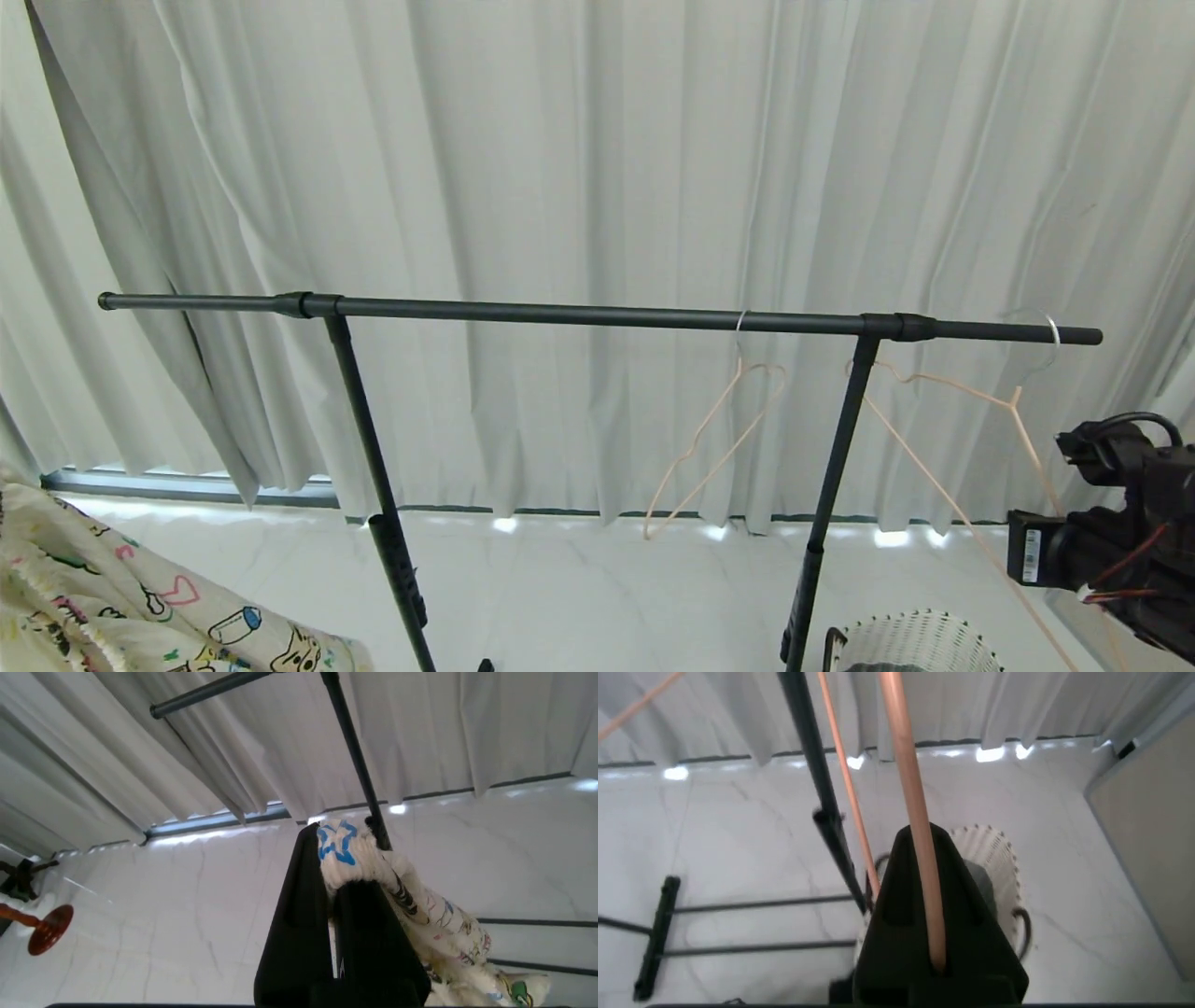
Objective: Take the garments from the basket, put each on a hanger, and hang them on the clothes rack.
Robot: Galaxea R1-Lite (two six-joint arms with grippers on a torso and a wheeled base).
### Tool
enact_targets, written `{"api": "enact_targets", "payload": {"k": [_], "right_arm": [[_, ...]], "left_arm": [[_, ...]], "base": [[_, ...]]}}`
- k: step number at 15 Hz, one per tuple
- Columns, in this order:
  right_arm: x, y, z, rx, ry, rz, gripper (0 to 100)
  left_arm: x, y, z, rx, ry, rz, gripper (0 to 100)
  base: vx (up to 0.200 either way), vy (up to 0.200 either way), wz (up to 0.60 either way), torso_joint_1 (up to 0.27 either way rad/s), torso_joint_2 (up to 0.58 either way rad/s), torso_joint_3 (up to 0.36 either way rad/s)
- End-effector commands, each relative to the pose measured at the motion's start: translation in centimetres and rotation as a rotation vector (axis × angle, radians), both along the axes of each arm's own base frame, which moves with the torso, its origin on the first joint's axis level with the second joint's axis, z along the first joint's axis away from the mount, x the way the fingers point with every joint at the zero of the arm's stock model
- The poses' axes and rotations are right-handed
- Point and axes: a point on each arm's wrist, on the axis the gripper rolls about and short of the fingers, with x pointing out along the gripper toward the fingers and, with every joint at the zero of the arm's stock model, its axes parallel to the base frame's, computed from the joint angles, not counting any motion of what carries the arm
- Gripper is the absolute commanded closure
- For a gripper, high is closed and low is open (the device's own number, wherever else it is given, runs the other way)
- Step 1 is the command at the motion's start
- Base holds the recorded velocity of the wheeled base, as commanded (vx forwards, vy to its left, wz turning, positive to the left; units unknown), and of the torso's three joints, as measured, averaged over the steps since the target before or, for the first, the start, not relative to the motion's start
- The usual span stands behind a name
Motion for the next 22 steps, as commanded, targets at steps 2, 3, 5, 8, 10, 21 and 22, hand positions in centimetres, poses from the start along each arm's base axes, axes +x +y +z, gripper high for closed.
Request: {"api": "enact_targets", "payload": {"k": [2,3,5,8,10,21,22], "right_arm": [[-2.5,-0.7,0.6,-0.019,-0.043,0.016,100],[-3.1,-0.8,0.6,-0.042,-0.050,0.032,100],[-4.0,-0.8,0.9,-0.089,-0.075,0.077,100],[-4.5,-0.1,1.5,-0.092,-0.114,0.138,100],[-4.9,1.4,2.3,-0.079,-0.154,0.236,100],[-11.0,18.2,3.3,0.046,-0.118,1.022,100],[-11.4,18.8,3.4,0.064,-0.114,1.043,100]], "left_arm": [[0.1,-0.1,0.1,-0.007,-0.015,0.000,100],[0.1,-0.1,0.1,-0.008,-0.017,0.000,100],[0.1,-0.1,0.0,-0.008,-0.014,0.000,100],[0.1,-0.1,-0.1,-0.005,-0.011,0.000,100],[0.1,-0.1,-0.3,-0.003,-0.005,-0.001,100],[6.9,-4.1,-4.4,-0.191,0.160,0.125,100],[7.8,-4.3,-4.7,-0.190,0.156,0.145,100]], "base": [[-0.200,0.000,0.00,-0.002,0.01,0.007],[-0.200,0.000,0.00,-0.002,0.01,0.002],[-0.200,0.000,0.00,0.002,0.00,0.005],[-0.200,0.000,0.00,-0.004,0.00,-0.001],[-0.100,0.000,0.00,0.001,0.00,-0.001],[0.000,0.000,0.00,0.000,0.00,0.000],[0.000,0.000,0.00,0.000,0.00,0.000]]}}
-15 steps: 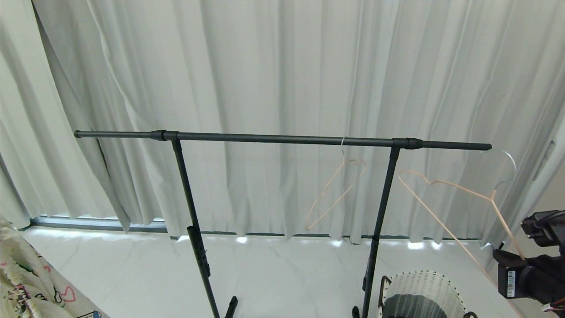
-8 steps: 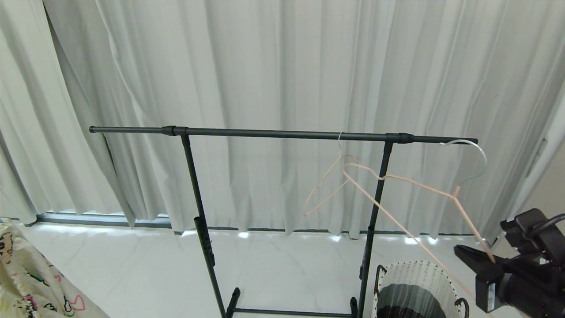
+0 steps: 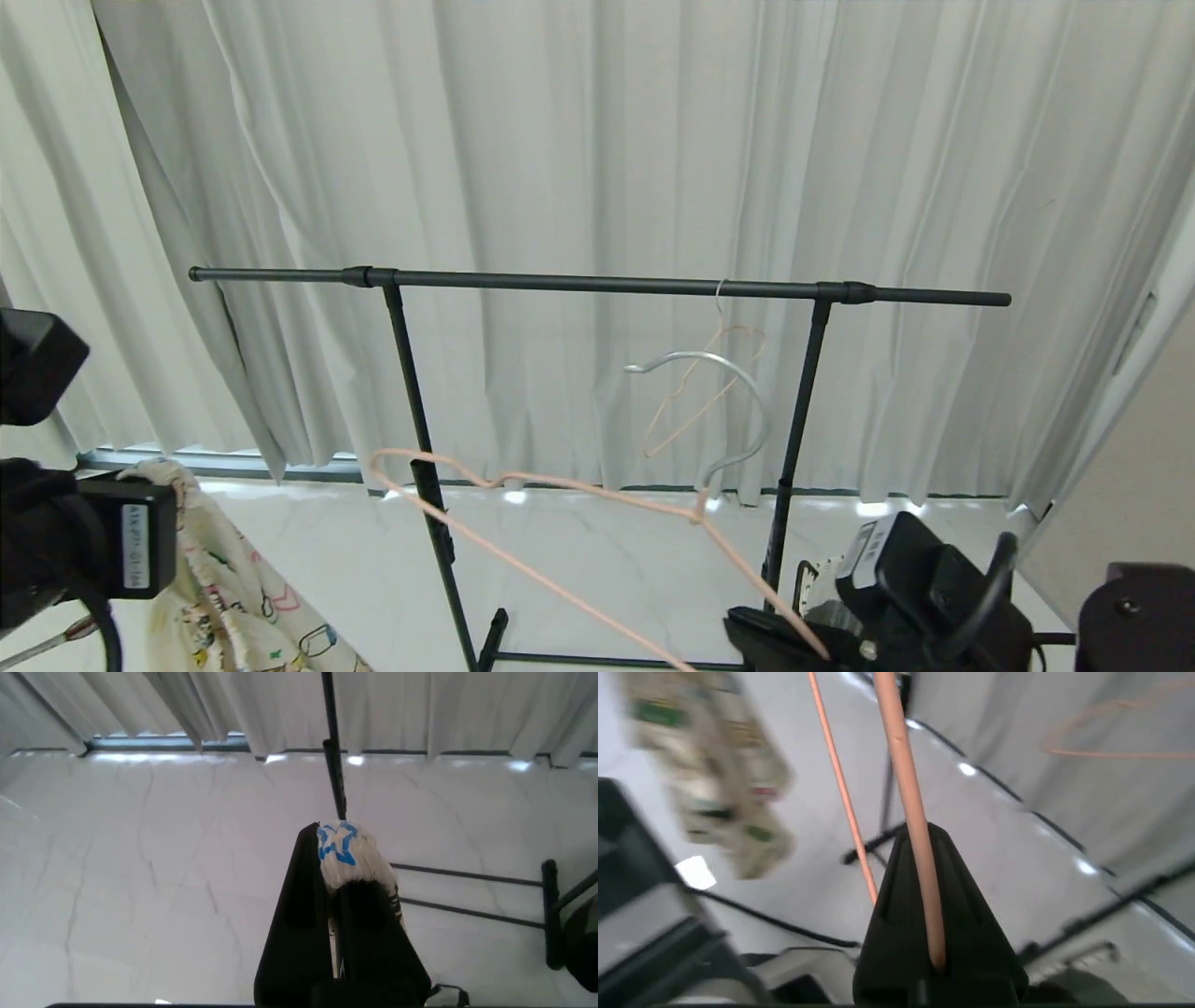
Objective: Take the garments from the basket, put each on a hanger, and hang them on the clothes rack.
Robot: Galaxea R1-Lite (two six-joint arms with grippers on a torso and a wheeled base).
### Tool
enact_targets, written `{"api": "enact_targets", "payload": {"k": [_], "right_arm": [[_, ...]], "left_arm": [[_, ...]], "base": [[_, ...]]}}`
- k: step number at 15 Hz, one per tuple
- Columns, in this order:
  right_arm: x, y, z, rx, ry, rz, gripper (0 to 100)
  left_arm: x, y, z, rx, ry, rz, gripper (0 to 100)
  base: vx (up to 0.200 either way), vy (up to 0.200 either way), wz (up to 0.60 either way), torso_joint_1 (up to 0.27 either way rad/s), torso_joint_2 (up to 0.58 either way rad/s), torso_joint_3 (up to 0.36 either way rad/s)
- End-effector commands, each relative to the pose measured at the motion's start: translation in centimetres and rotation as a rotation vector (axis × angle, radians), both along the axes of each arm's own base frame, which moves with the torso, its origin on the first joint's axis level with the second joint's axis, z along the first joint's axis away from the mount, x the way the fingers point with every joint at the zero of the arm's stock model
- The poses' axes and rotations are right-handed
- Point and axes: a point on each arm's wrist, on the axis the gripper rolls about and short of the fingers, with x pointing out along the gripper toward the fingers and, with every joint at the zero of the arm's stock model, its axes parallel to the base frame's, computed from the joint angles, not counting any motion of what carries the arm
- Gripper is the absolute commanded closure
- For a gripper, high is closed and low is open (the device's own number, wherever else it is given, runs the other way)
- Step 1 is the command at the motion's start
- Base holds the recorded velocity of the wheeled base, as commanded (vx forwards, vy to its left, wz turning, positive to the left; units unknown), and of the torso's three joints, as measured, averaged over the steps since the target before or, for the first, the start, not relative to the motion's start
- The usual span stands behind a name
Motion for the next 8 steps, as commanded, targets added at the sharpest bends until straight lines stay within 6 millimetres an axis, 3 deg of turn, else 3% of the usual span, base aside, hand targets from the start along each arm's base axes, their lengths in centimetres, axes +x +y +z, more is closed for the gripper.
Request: {"api": "enact_targets", "payload": {"k": [1,4,8], "right_arm": [[-1.2,2.4,-0.7,-0.019,0.028,0.070,100],[-2.5,2.6,-0.7,0.000,0.059,0.109,100],[-2.4,3.0,-1.1,-0.016,0.063,0.108,100]], "left_arm": [[2.6,-1.0,-1.7,0.057,0.071,0.044,100],[3.6,-1.6,-2.4,0.064,0.075,0.052,100],[4.0,-1.7,-2.4,0.064,0.038,0.072,100]], "base": [[0.000,0.000,0.00,0.000,0.00,0.000],[0.000,0.000,0.00,0.000,0.00,0.000],[0.000,0.000,0.00,0.000,0.00,0.000]]}}
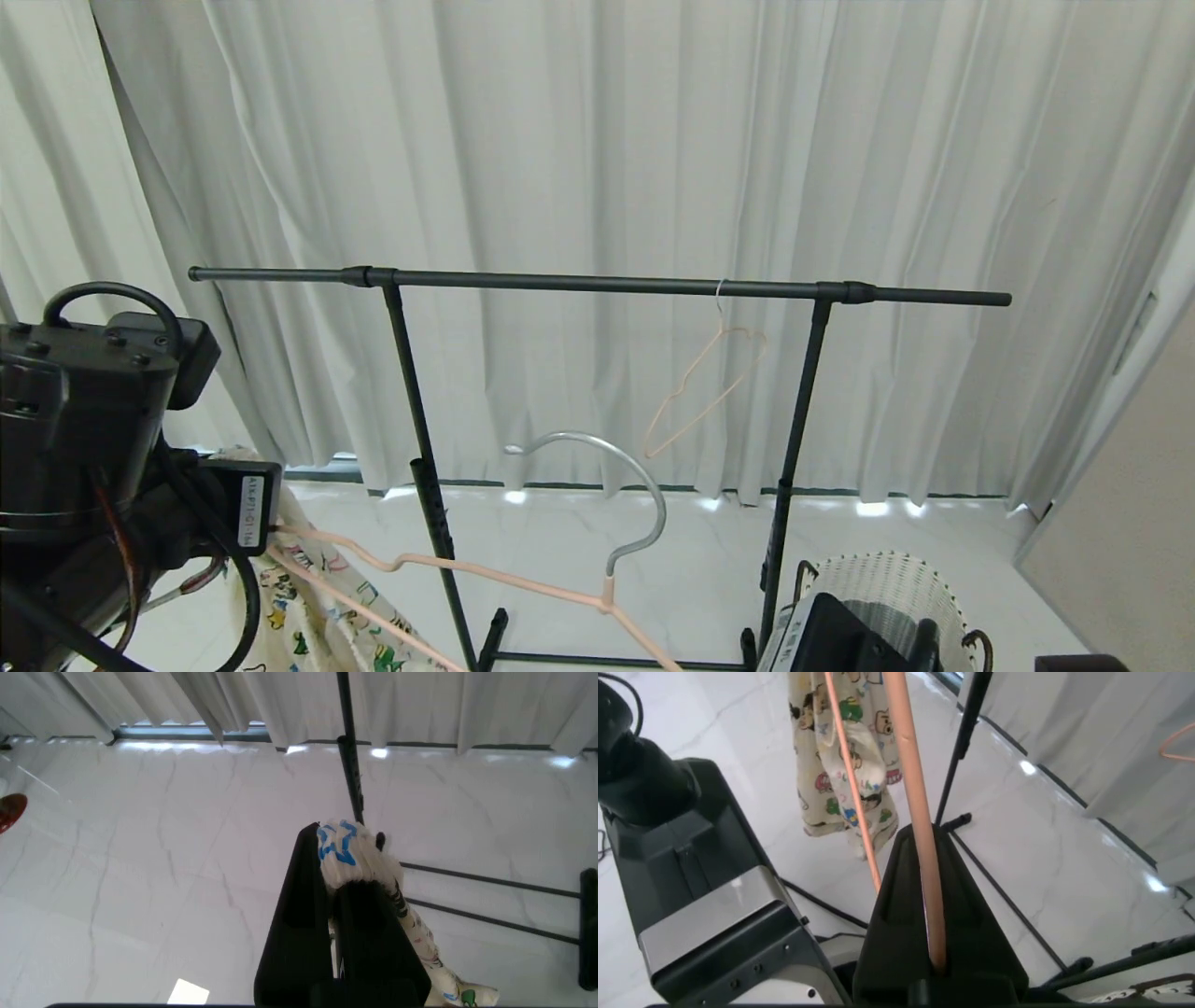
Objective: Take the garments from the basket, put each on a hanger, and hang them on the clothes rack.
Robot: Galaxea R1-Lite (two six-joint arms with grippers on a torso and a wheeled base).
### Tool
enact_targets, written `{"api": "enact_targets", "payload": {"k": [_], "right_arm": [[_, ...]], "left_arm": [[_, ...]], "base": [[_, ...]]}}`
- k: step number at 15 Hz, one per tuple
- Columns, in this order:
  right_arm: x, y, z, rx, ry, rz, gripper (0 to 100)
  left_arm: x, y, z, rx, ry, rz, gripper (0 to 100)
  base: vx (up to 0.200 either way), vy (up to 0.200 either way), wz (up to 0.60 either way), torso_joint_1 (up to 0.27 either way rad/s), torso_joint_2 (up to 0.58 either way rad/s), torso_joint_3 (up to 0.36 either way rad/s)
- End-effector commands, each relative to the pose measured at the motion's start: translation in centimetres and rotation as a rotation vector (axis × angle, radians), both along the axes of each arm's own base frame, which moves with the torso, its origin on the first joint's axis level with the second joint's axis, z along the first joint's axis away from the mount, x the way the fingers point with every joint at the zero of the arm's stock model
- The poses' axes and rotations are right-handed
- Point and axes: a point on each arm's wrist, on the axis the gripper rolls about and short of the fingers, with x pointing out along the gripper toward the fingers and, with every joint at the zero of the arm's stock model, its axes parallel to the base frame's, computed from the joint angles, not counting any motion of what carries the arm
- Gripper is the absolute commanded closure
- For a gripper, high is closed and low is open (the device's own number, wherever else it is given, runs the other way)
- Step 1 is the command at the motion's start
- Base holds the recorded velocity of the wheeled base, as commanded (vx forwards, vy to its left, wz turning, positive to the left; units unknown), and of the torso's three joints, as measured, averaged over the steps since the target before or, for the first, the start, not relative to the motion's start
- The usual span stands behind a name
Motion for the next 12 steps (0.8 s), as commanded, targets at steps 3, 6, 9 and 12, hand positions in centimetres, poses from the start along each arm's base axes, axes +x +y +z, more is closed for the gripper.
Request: {"api": "enact_targets", "payload": {"k": [3,6,9,12], "right_arm": [[0.3,0.7,-1.2,-0.045,0.009,-0.008,100],[0.7,1.4,-1.5,-0.054,0.013,-0.022,100],[1.4,2.3,-1.0,-0.029,0.008,-0.042,100],[1.9,2.9,-0.8,-0.017,0.005,-0.054,100]], "left_arm": [[0.1,-0.1,0.0,0.023,-0.010,0.028,100],[-0.2,-0.3,0.2,0.016,-0.023,0.011,100],[-0.5,-0.7,0.3,0.015,-0.026,-0.013,100],[-0.6,-0.9,0.3,0.014,-0.026,-0.028,100]], "base": [[0.000,0.000,0.00,0.000,0.00,0.000],[0.000,0.000,0.00,0.000,0.00,0.000],[0.000,0.000,0.00,0.000,0.00,0.000],[0.000,0.000,0.00,0.000,0.00,0.000]]}}
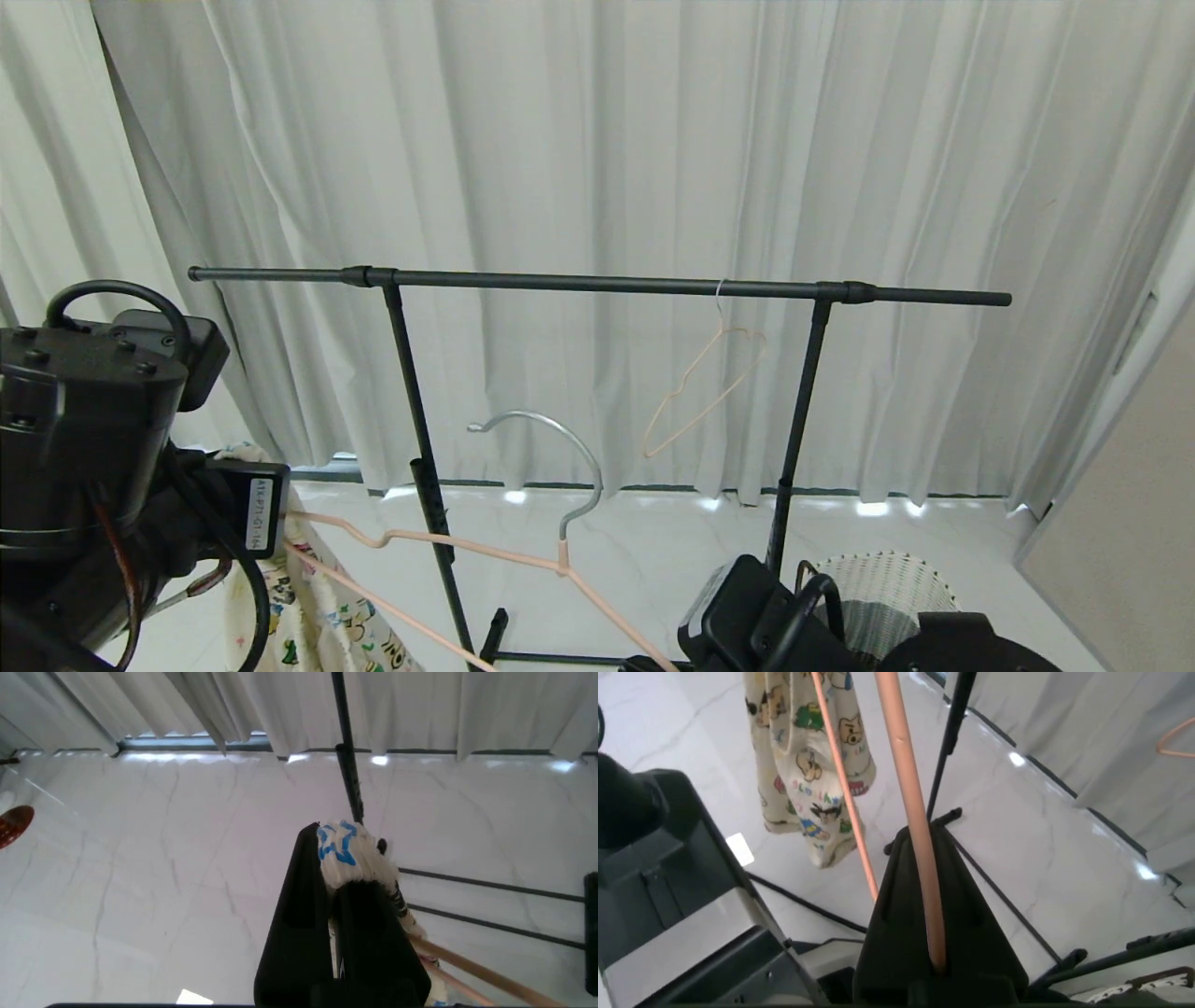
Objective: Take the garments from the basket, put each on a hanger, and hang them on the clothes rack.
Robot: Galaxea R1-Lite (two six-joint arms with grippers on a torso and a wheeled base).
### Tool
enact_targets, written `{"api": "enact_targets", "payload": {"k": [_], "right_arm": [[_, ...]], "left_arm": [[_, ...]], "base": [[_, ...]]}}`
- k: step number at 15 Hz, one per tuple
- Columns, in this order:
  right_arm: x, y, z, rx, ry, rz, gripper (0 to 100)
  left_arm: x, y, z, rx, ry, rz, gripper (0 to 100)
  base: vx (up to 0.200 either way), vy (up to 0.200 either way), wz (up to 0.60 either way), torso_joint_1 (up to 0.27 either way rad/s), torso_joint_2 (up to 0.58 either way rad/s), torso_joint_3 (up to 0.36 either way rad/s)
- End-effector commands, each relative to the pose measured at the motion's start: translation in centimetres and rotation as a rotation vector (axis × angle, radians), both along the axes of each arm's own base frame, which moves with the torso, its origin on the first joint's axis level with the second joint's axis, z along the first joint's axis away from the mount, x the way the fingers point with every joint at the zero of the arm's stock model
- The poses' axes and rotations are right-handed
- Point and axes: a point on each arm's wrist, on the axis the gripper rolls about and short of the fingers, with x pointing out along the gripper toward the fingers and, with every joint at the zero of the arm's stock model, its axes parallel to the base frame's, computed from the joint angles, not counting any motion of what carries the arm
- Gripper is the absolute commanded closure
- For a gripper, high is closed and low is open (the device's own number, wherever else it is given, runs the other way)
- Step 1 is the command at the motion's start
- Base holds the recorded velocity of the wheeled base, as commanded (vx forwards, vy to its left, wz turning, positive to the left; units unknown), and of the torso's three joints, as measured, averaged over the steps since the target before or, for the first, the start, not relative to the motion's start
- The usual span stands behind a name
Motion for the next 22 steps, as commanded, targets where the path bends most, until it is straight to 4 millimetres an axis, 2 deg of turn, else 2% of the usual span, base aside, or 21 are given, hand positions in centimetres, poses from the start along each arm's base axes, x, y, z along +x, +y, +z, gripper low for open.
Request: {"api": "enact_targets", "payload": {"k": [1,4,7,11,14,19,22], "right_arm": [[0.6,0.8,-0.1,0.002,-0.001,-0.015,100],[1.5,2.3,-0.1,0.014,-0.004,-0.029,100],[2.4,3.9,-1.1,-0.008,0.003,-0.047,100],[3.7,4.9,-1.9,-0.008,0.023,-0.084,100],[4.2,6.7,-2.1,0.013,0.001,-0.154,100],[2.7,8.5,-1.9,0.052,0.020,-0.117,100],[2.6,9.5,-1.9,0.066,0.010,-0.128,100]], "left_arm": [[-0.1,-0.1,0.1,-0.002,-0.004,-0.008,100],[-0.2,-0.1,0.1,0.006,-0.010,0.006,100],[-0.1,-0.1,0.3,-0.022,-0.027,0.021,100],[-0.3,0.0,0.5,-0.068,-0.058,0.056,100],[-0.8,-1.1,1.3,-0.135,-0.097,0.008,100],[-2.0,-3.2,2.0,-0.163,-0.108,-0.133,100],[-3.3,-4.8,3.0,-0.223,-0.128,-0.244,100]], "base": [[0.000,0.000,0.00,0.000,0.00,0.000],[0.000,0.000,0.00,0.000,0.00,0.000],[0.000,0.000,0.00,0.000,0.00,0.000],[0.000,0.000,0.00,0.000,0.00,0.000],[0.000,0.000,0.00,0.000,0.00,0.000],[0.000,0.000,0.00,0.000,0.00,0.000],[0.000,0.000,0.00,0.000,0.00,0.000]]}}
